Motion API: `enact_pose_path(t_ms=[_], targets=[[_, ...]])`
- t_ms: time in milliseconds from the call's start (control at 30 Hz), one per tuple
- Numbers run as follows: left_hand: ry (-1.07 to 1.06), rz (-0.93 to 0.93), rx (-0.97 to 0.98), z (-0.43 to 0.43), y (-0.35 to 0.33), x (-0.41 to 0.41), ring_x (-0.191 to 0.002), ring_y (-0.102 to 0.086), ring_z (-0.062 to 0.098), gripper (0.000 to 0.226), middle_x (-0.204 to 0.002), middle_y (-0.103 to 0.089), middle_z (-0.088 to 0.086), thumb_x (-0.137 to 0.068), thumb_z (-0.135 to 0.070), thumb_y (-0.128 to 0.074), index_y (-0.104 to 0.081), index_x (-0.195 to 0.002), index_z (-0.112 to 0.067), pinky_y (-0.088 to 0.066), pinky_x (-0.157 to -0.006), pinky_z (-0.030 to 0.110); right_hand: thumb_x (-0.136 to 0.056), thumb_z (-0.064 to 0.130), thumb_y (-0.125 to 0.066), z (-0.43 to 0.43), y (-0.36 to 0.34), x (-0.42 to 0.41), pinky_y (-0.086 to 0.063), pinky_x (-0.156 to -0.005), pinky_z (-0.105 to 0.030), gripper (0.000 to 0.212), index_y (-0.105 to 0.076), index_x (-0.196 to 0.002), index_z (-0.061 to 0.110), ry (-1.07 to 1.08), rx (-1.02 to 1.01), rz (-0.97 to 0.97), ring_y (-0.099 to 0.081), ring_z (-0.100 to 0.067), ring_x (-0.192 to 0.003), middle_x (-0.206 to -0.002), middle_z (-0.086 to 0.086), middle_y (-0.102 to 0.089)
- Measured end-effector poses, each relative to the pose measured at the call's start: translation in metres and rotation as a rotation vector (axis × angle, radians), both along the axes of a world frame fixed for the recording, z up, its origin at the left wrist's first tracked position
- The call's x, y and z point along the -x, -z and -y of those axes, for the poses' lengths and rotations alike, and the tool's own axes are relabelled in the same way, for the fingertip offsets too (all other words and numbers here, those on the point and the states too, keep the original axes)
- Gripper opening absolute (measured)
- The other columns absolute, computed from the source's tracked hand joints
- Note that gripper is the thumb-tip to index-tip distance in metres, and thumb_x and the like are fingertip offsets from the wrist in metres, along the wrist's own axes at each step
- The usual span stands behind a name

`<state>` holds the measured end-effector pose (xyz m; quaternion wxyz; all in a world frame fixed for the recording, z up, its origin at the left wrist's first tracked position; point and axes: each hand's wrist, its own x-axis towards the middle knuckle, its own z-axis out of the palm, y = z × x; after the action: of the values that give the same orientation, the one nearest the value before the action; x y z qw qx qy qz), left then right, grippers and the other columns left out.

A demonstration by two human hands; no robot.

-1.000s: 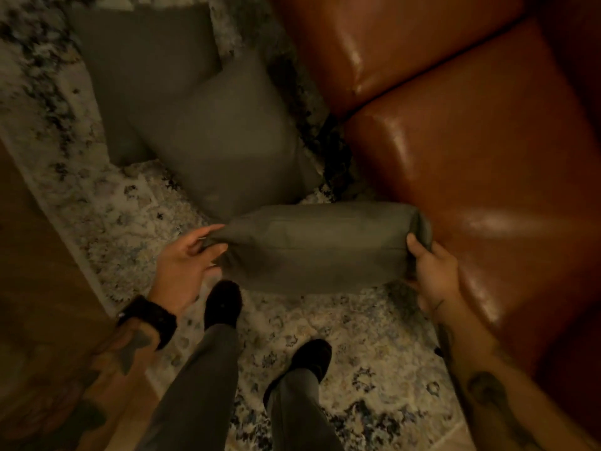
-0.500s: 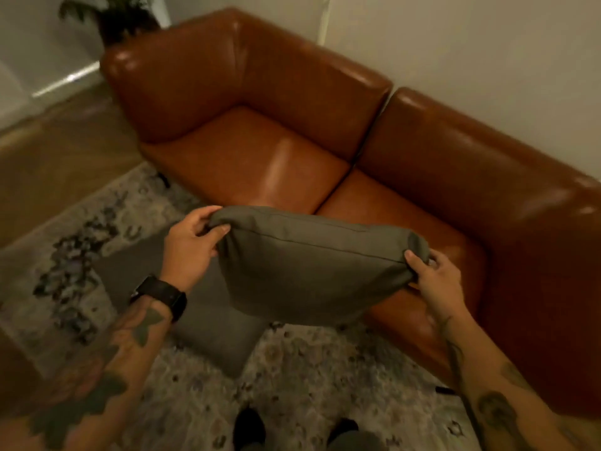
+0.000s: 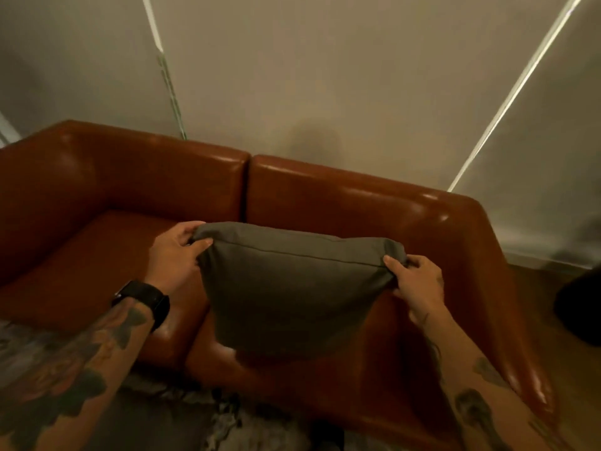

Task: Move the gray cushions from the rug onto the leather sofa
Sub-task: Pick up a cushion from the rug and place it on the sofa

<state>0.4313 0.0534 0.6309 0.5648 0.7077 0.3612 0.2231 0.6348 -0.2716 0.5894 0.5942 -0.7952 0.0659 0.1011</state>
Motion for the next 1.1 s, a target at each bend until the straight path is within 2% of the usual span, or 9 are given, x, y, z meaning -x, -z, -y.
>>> enact_pose_path(t_ms=[100,300,500,700,833,900,967,1033,1100], targets=[[0.018,-0.027,0.026,0.005,0.020,-0.095,-0.110,-0.062,0.030,0.034,-0.123,-0.064,0.012,-0.091,-0.005,-0.062,-0.060,-0.125,-0.010,-0.052,-0.093,0.054,-0.088,0.035,-0.075,0.017,0.015,-0.077,-0.062,-0.077,-0.043,0.050,-0.058,-0.130,0.014,-0.028,0.072,-0.015,-0.064,-0.015,-0.089,-0.099,0.005,-0.063],[0.100,-0.135,0.044,0.009,0.063,-0.251,-0.109,-0.064,0.028,0.027,-0.118,-0.068,0.007,-0.092,-0.012,-0.063,-0.065,-0.117,-0.023,-0.055,-0.091,0.050,-0.089,0.039,-0.072,0.040,0.047,-0.198,-0.063,-0.074,-0.046,0.039,-0.065,-0.117,0.012,-0.038,0.288,-0.028,-0.069,-0.021,-0.082,-0.094,-0.004,-0.069],[0.172,-0.234,-0.025,0.006,0.099,-0.359,-0.122,-0.057,0.028,0.039,-0.132,-0.062,0.006,-0.093,-0.018,-0.063,-0.059,-0.132,-0.019,-0.046,-0.104,0.051,-0.080,0.049,-0.078,0.049,0.071,-0.302,-0.059,-0.084,-0.052,0.054,-0.067,-0.115,0.009,-0.021,0.427,-0.052,-0.067,-0.033,-0.100,-0.100,-0.010,-0.070],[0.225,-0.439,-0.300,0.019,0.119,-0.428,-0.132,-0.045,0.037,0.056,-0.150,-0.043,0.015,-0.100,-0.022,-0.050,-0.030,-0.152,-0.020,-0.037,-0.110,0.045,-0.085,0.055,-0.069,0.043,0.091,-0.373,-0.055,-0.092,-0.053,0.065,-0.059,-0.130,0.010,-0.038,0.524,-0.102,-0.060,-0.037,-0.113,-0.121,-0.018,-0.064],[0.237,-0.468,-0.400,0.038,0.126,-0.434,-0.127,-0.046,0.043,0.073,-0.155,-0.022,0.016,-0.091,-0.016,-0.064,-0.023,-0.151,-0.019,-0.041,-0.102,0.046,-0.095,0.047,-0.059,0.028,0.091,-0.377,-0.048,-0.088,-0.044,0.053,-0.046,-0.137,0.019,-0.052,0.684,0.024,-0.055,-0.034,-0.117,-0.130,-0.015,-0.056],[0.339,-0.508,-0.443,0.047,0.135,-0.431,-0.126,-0.048,0.039,0.072,-0.153,-0.026,0.016,-0.087,-0.019,-0.069,-0.030,-0.147,-0.013,-0.041,-0.102,0.042,-0.092,0.047,-0.060,0.018,0.092,-0.364,-0.047,-0.090,-0.044,0.053,-0.044,-0.137,0.024,-0.159,0.858,0.274,-0.051,-0.033,-0.120,-0.135,-0.014,-0.048],[0.542,-0.618,-0.419,0.049,0.146,-0.430,-0.140,-0.036,0.032,0.082,-0.161,-0.017,0.012,-0.088,-0.024,-0.069,-0.020,-0.153,-0.014,-0.034,-0.110,0.037,-0.089,0.048,-0.062,0.005,0.097,-0.348,-0.042,-0.100,-0.047,0.059,-0.043,-0.142,0.028,-0.417,1.012,0.512,-0.044,-0.033,-0.130,-0.142,-0.012,-0.042],[0.700,-0.703,-0.373,0.041,0.150,-0.433,-0.146,-0.026,0.028,0.093,-0.166,0.004,0.003,-0.088,-0.029,-0.068,-0.005,-0.156,-0.022,-0.033,-0.112,0.034,-0.088,0.051,-0.060,-0.007,0.105,-0.340,-0.023,-0.116,-0.056,0.074,-0.028,-0.153,0.036,-0.728,1.120,0.539,-0.016,-0.031,-0.151,-0.164,-0.008,-0.020],[0.783,-0.727,-0.363,0.030,0.147,-0.436,-0.147,-0.023,0.027,0.095,-0.165,0.009,-0.001,-0.088,-0.031,-0.068,-0.002,-0.156,-0.026,-0.033,-0.111,0.033,-0.089,0.051,-0.060,-0.013,0.112,-0.340,-0.005,-0.117,-0.064,0.089,-0.004,-0.158,0.042,-0.884,1.172,0.398,0.013,-0.027,-0.154,-0.169,0.002,0.010]])
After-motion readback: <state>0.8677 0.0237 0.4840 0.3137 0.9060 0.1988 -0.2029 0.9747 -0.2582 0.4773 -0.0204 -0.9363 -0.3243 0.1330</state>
